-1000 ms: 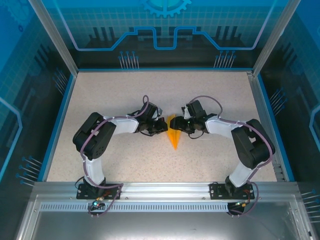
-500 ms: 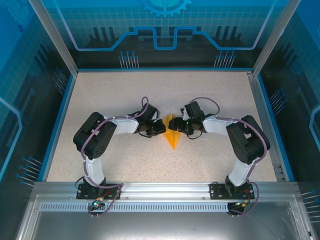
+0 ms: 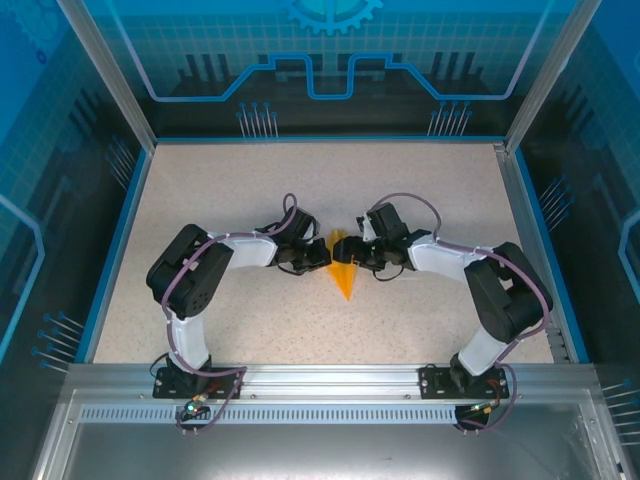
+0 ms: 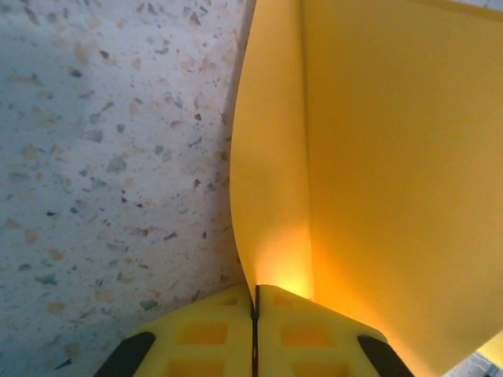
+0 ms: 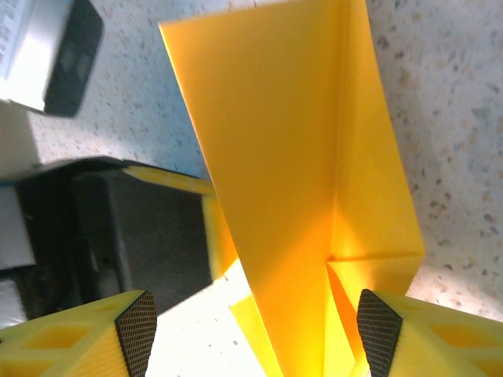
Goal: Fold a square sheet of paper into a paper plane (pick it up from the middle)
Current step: Move a paper plane to the center of the table.
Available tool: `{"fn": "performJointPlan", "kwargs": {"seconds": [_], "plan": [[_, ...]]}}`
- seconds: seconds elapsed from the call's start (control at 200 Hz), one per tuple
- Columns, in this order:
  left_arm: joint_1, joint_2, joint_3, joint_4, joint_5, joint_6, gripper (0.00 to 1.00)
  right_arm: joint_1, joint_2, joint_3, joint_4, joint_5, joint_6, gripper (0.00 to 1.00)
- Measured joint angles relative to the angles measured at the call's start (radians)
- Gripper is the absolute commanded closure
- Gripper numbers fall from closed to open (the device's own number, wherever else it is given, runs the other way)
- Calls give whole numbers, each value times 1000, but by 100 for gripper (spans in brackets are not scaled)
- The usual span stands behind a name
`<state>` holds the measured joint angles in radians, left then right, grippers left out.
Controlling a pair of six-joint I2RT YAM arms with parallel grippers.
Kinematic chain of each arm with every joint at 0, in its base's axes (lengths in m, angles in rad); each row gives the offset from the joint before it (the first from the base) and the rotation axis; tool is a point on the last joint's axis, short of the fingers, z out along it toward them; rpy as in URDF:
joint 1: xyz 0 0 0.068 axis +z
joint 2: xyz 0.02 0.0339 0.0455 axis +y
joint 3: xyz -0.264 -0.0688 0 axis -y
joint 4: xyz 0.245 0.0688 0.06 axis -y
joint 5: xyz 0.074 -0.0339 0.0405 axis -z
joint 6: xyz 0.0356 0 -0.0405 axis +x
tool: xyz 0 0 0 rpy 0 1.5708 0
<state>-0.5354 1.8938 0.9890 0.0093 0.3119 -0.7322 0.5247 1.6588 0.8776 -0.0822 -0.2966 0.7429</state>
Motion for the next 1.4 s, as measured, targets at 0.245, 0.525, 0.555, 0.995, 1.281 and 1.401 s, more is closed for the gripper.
{"fn": "performJointPlan", "kwargs": {"seconds": [0.245, 0.525, 0.555, 0.995, 1.281, 1.401], "plan": [[0, 0, 0, 0, 0, 0, 93, 21, 0, -14, -43, 0, -3, 28], [2, 0, 0, 0, 4, -1, 93, 62, 0, -40, -55, 6, -2, 31], [2, 0, 0, 0, 5, -1, 93, 69, 0, -40, -56, 9, -2, 31], [2, 0, 0, 0, 15, -5, 86, 133, 19, 13, -135, 165, -10, 42], [4, -2, 0, 0, 42, -26, 85, 152, 29, 45, -161, 243, -10, 54], [8, -9, 0, 0, 57, -29, 84, 154, 36, 50, -167, 267, -12, 59]]}}
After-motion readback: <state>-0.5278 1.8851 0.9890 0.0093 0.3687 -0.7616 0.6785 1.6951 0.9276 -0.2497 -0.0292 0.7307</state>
